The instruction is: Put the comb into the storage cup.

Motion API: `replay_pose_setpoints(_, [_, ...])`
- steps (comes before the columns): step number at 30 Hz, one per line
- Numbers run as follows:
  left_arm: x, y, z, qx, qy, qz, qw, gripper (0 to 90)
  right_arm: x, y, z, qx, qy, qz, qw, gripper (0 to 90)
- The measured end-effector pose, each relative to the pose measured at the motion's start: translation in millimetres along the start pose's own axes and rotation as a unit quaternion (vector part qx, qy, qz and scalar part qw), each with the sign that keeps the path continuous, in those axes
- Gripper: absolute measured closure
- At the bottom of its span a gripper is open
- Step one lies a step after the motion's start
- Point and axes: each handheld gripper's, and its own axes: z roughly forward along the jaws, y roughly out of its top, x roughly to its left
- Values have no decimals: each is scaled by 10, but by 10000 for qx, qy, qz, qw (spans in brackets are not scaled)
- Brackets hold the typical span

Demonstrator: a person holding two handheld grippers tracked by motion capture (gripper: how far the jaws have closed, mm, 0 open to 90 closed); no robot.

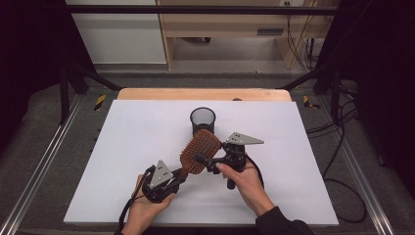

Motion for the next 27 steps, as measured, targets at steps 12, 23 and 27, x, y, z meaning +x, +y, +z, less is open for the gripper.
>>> replay_pose_setpoints(12, [46,21,-17,-141,85,-36,9999,728,11,63,107,-37,100,143,9998,163])
replay_pose_setpoints(23, [33,25,-28,-234,48,6,9997,729,75,110,37,-82,133,107,9998,197])
replay_pose_setpoints(27, [46,29,-38,-265,56,7,9996,729,100,134,38,-75,129,58,9999,202])
